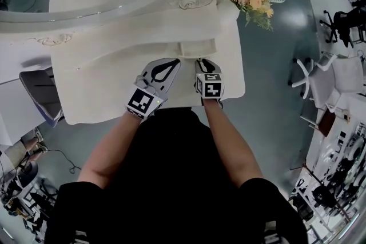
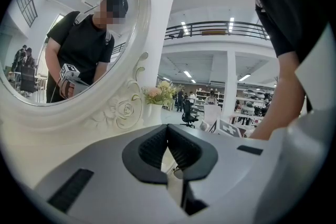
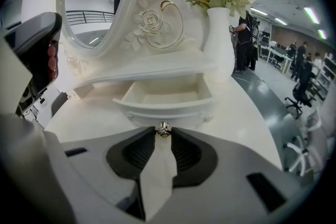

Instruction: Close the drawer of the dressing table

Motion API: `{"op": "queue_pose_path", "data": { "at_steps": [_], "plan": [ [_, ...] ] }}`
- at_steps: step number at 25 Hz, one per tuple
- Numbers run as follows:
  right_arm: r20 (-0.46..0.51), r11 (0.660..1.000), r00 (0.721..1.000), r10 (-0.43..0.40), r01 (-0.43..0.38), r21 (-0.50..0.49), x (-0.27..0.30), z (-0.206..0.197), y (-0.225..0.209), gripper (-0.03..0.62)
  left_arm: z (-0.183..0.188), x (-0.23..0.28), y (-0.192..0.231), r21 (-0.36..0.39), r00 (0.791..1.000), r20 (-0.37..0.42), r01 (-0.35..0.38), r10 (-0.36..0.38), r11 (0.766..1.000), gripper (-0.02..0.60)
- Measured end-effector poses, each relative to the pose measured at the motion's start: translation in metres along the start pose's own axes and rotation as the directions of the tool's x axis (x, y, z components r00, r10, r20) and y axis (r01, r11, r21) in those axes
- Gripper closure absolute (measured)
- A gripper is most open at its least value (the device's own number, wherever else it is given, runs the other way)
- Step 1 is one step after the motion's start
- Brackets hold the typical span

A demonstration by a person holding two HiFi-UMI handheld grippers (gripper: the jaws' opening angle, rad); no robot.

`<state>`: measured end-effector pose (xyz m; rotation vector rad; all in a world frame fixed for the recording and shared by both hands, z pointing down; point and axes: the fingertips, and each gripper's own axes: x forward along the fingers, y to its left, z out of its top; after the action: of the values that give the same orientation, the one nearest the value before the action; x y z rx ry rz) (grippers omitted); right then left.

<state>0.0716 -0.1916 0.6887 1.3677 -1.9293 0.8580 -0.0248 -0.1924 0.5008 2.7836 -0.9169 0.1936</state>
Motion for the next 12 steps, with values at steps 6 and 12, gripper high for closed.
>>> {"op": "queue_pose_path", "data": {
  "at_steps": [6,12],
  "plan": [
    [0.011,1.000,1.000,0.002,-0.002,0.004,0.006,0.009,-0.001,0.500,0.000,0.000,0.004,-0.004,1.000,0.000,-0.005,0.005,1.000,0.586],
    [0.020,1.000,1.000,0.002,-0.002,0.012,0.013,0.019,-0.004,0.502,0.000,0.000,0.010,-0.012,1.000,0.000,-0.017,0.017,1.000,0.586]
  ]
}}
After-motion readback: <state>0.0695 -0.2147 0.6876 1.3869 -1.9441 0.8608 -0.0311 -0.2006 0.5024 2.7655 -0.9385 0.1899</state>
